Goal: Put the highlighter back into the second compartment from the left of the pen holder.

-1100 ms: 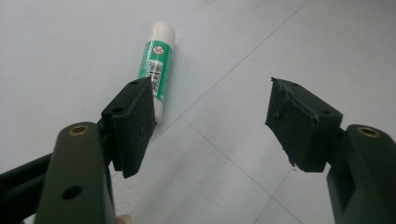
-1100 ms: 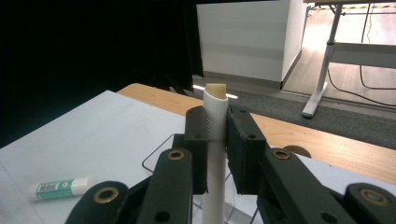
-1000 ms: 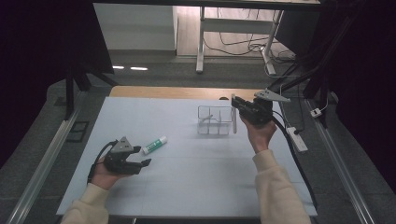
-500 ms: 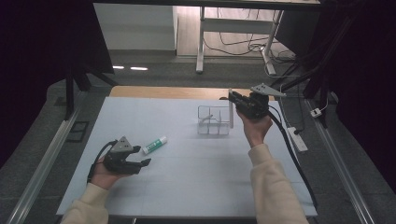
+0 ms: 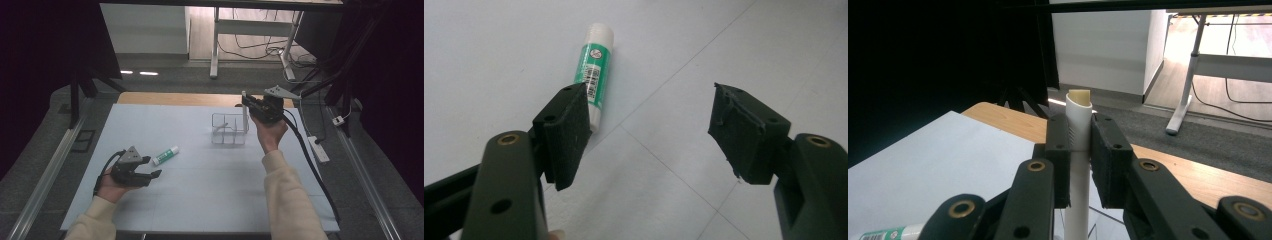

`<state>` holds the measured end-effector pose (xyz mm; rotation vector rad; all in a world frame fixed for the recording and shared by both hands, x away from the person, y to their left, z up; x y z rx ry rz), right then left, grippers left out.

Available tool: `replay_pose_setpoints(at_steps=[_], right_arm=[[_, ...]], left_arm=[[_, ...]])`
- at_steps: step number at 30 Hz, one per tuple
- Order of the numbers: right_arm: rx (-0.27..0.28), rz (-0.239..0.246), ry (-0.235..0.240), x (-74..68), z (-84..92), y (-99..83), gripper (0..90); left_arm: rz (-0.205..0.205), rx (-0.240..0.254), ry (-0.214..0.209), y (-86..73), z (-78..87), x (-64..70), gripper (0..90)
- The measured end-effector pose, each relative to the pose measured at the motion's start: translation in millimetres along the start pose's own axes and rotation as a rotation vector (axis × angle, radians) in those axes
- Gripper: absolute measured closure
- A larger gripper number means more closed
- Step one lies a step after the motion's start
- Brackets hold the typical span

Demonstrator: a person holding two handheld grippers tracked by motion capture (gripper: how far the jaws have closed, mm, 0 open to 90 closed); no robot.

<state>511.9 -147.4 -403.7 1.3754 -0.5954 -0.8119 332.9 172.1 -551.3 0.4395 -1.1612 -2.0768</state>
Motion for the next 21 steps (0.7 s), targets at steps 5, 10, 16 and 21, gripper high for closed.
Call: replay_pose_setpoints(at_steps=[5,10,16,21], right_arm=[[0.007,-0.004,0.007,-2.3,-8.5,0.3,78.2],[0.026,-0.016,0.012,-3.4,-18.7,3.4,78.1],[0.03,-0.008,0.017,-10.2,-31.8,2.3,78.1],[0.041,0.001,0.023,-12.4,-39.3,6.2,78.1]], left_arm=[[-0.002,-0.003,-0.002,-0.3,-0.6,-0.1,32.2],[-0.002,-0.002,-0.002,-0.3,-0.5,-0.3,32.2],[-0.005,-0.001,-0.001,0.1,0.0,-0.6,32.2],[-0.005,-0.003,-0.003,-0.3,-0.5,-0.8,32.2]])
Point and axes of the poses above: each handheld gripper's, and its own axes: z roughly backward along the jaws, y roughly out of its top, x roughly to its right, the point moved 8 cm from there along -z, roughly forward along the jaws, and after that the axes turned 9 degrees about x, right-handed, at the moved point
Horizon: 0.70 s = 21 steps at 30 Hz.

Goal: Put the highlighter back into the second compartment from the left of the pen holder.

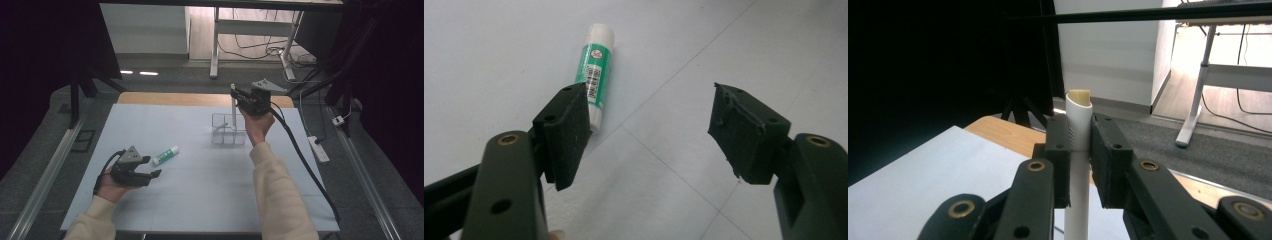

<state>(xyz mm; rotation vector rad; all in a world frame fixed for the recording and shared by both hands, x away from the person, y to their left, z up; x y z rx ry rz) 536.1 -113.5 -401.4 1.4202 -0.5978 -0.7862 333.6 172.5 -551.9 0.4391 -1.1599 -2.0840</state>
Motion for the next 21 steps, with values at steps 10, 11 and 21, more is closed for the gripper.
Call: replay_pose_setpoints(at_steps=[10,11,21], right_arm=[[-0.023,0.006,0.0,-1.6,-12.0,-16.5,77.3],[-0.029,0.011,-0.004,-1.6,-12.1,-17.7,76.1],[-0.091,0.048,-0.004,-2.0,0.5,-22.0,56.6]], left_arm=[[-0.002,-0.003,0.001,-0.7,-0.2,-0.3,32.2],[-0.001,-0.001,0.0,-0.4,0.0,-0.4,32.2],[0.0,-0.002,0.004,-0.6,-0.1,-0.9,32.2]])
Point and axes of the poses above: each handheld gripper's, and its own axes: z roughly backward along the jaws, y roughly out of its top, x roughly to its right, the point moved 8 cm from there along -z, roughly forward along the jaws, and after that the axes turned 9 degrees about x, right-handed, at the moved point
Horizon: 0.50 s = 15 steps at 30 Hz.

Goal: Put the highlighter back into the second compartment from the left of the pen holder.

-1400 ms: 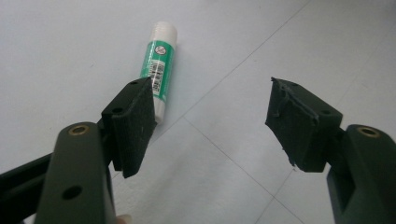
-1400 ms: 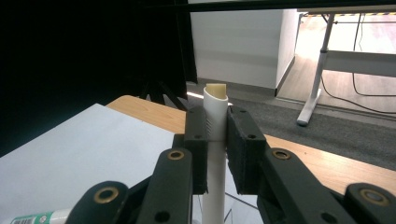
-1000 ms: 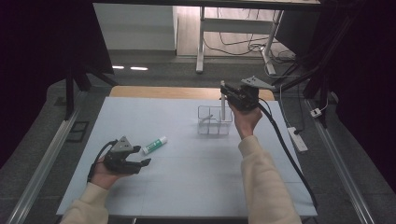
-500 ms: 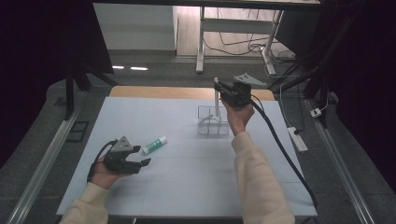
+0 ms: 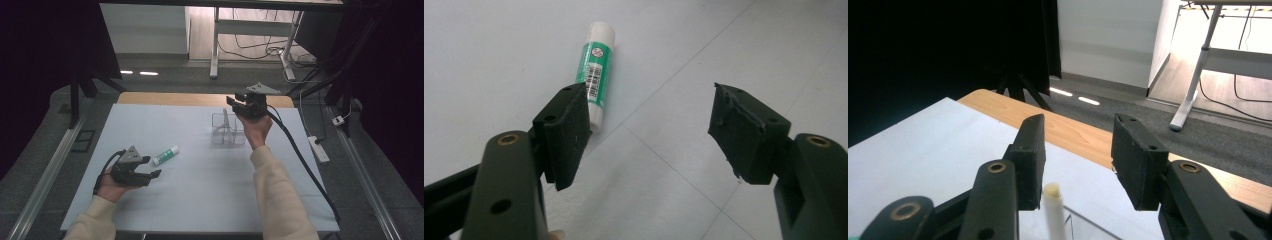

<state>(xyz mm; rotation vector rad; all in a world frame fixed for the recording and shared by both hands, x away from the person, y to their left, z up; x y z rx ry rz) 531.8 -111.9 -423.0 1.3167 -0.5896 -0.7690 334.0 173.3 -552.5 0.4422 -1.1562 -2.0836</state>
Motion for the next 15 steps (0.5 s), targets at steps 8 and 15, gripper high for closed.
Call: replay_pose_setpoints(at_steps=[8,15], right_arm=[[-0.043,0.004,0.031,1.8,17.5,-12.6,53.3],[-0.081,0.022,0.048,3.6,37.1,-31.4,52.2]], left_arm=[[0.001,-0.001,0.002,-0.2,-0.3,-0.3,32.1],[0.005,-0.003,0.004,-0.8,-0.5,-1.4,32.1]])
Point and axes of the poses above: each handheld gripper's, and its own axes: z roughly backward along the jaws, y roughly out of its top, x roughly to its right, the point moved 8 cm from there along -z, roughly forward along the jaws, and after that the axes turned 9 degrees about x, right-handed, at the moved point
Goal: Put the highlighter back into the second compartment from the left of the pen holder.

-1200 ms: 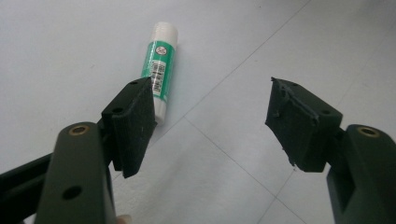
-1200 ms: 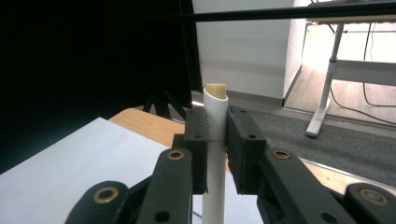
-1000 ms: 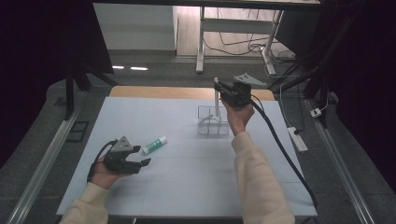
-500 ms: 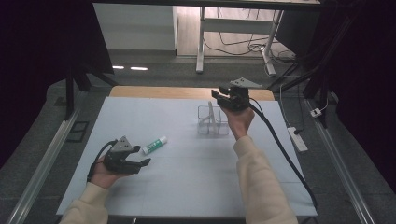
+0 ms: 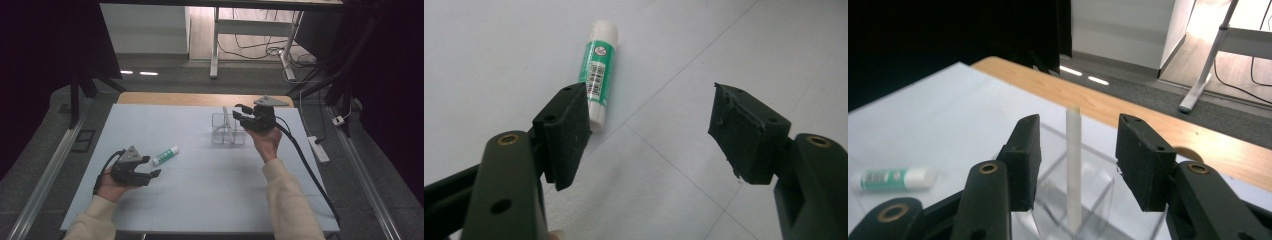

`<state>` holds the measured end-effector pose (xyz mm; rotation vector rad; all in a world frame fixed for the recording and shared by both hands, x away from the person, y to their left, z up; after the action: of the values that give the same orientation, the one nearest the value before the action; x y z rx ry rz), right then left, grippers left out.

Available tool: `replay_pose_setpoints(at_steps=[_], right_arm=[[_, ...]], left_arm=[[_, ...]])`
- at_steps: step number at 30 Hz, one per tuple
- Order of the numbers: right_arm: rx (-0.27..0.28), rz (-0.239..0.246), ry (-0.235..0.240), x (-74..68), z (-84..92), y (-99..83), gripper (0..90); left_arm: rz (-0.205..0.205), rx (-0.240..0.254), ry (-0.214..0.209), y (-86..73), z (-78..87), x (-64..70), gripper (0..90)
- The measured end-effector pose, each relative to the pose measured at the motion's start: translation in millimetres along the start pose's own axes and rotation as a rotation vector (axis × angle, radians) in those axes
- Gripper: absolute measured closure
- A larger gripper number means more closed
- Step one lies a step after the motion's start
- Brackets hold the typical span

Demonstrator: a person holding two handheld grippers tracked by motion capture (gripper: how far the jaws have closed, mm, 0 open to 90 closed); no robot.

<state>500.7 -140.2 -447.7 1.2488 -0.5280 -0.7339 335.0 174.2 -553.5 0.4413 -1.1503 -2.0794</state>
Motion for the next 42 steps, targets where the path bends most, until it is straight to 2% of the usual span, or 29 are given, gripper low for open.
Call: replay_pose_setpoints(at_steps=[6,15,21,29,35,42], right_arm=[[-0.021,-0.018,0.019,-0.7,13.4,-18.6,50.9],[-0.065,-0.002,0.058,-7.8,36.3,-43.9,49.4],[-0.095,0.011,0.063,-8.4,57.3,-59.3,48.3],[-0.101,0.002,0.072,-9.3,81.9,-81.1,47.5],[-0.119,0.028,0.076,-7.1,98.3,-96.8,47.0],[-0.127,0.043,0.094,-5.7,114.0,-106.7,46.0]], left_arm=[[-0.001,0.001,-0.001,0.2,0.0,0.3,32.2],[-0.001,0.002,0.004,-0.3,0.2,-1.1,32.2],[-0.003,-0.001,0.006,-0.2,-0.1,-0.7,32.2],[-0.007,-0.003,0.006,0.4,-1.6,0.6,32.1],[-0.004,-0.002,0.007,0.1,-1.3,-0.8,32.1],[-0.003,0.0,0.009,0.3,-0.9,-0.8,32.1]])
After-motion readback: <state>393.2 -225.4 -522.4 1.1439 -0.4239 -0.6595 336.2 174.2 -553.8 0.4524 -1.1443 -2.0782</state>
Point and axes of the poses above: each handheld gripper's, and its own axes: z roughly backward along the jaws, y roughly out of its top, x roughly to its right, the point moved 8 cm from there along -z, roughly forward along the jaws, and after that the axes turned 9 degrees about x, right-handed, at the moved point
